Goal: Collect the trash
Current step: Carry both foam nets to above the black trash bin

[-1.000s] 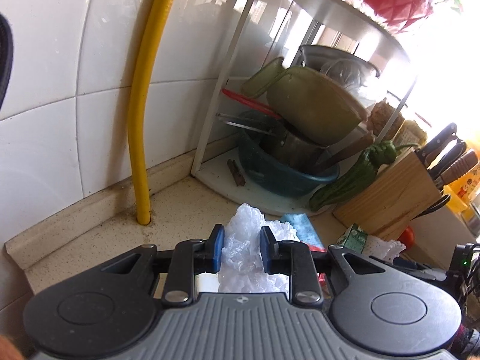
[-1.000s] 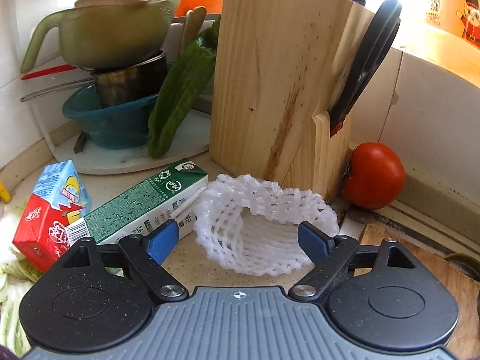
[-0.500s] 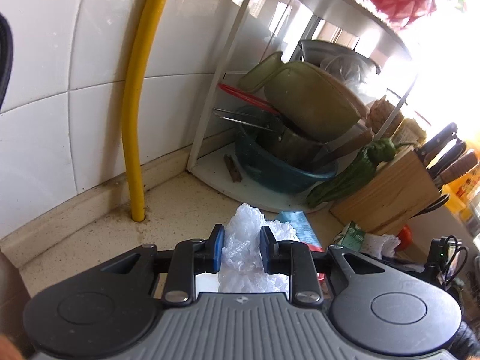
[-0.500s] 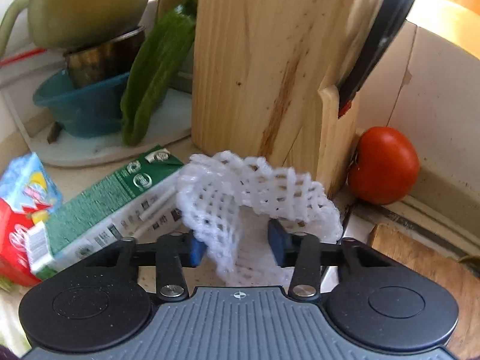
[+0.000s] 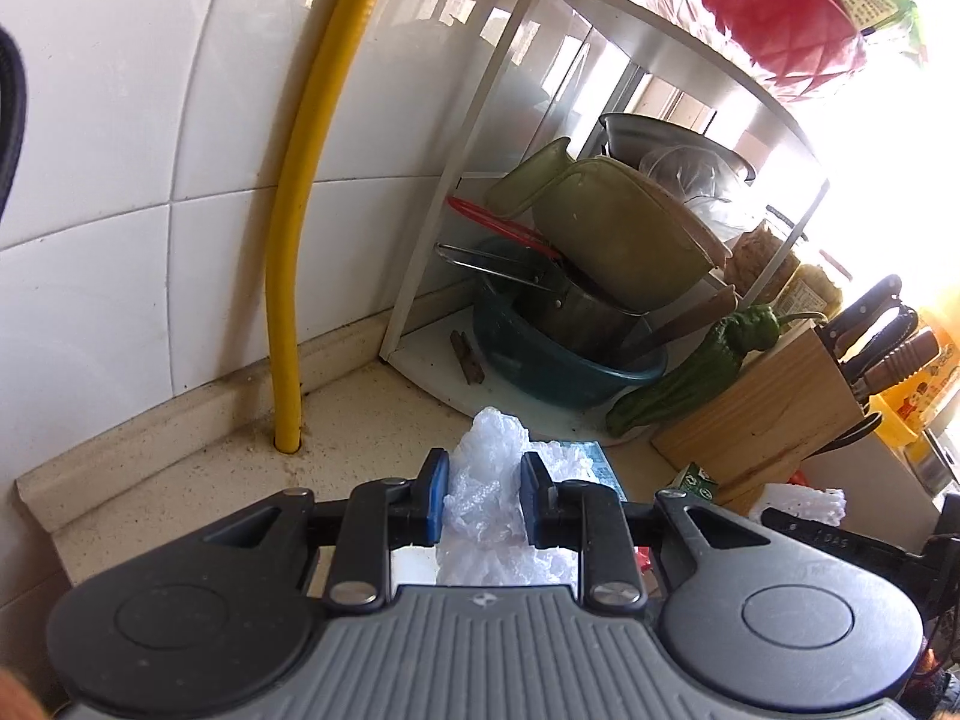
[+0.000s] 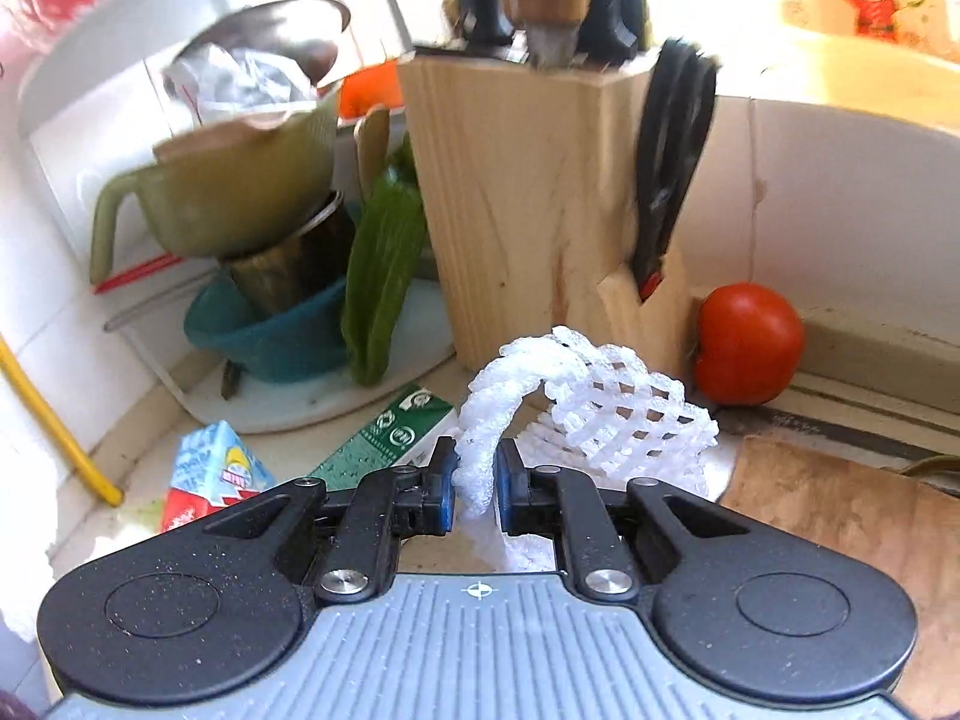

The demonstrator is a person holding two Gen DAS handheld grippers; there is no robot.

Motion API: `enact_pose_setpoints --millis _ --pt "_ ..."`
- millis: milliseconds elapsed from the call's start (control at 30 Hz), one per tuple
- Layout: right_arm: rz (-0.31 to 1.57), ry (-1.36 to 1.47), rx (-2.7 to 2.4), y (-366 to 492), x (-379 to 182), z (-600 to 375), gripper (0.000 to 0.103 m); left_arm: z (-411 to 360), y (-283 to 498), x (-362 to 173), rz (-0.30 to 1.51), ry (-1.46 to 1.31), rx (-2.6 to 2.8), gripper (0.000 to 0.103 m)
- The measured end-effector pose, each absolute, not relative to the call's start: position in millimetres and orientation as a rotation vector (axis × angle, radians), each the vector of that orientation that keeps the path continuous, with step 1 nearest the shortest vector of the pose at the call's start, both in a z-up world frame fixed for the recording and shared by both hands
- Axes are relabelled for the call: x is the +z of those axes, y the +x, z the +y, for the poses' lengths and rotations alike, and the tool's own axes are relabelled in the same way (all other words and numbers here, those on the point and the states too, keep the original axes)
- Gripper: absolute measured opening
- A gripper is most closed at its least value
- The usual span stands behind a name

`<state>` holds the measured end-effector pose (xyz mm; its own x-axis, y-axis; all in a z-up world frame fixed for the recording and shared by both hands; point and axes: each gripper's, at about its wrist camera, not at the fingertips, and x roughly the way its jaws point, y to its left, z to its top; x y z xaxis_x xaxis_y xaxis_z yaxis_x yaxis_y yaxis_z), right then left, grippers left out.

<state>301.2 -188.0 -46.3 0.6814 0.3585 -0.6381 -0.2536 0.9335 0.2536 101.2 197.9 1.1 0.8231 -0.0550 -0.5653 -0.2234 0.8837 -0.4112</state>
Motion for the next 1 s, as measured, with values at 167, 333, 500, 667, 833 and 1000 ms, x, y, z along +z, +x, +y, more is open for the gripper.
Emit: enact_pose_setpoints --millis 167,333,500,667,833,1000 --pt "0.726 0.163 0.333 296 -36 -196 0.018 199 94 0 0.605 -0.490 0.100 0.023" --pt "0.712 0.170 0.429 281 -24 -181 0.019 204 83 3 0.585 -0.505 0.117 0.023" --pt "0.721 0.176 0.550 266 -19 -148 0.019 208 69 8 0.568 -0.502 0.145 0.023" --pt "0.733 0.169 0.690 250 -9 -109 0.019 215 46 14 0.535 -0.510 0.187 0.023" --pt "0.743 0.143 0.837 228 -1 -67 0.019 225 15 14 0.510 -0.524 0.242 0.023" --pt "0.766 0.112 0.971 200 1 -23 0.019 235 -22 12 0.496 -0.535 0.309 0.023"
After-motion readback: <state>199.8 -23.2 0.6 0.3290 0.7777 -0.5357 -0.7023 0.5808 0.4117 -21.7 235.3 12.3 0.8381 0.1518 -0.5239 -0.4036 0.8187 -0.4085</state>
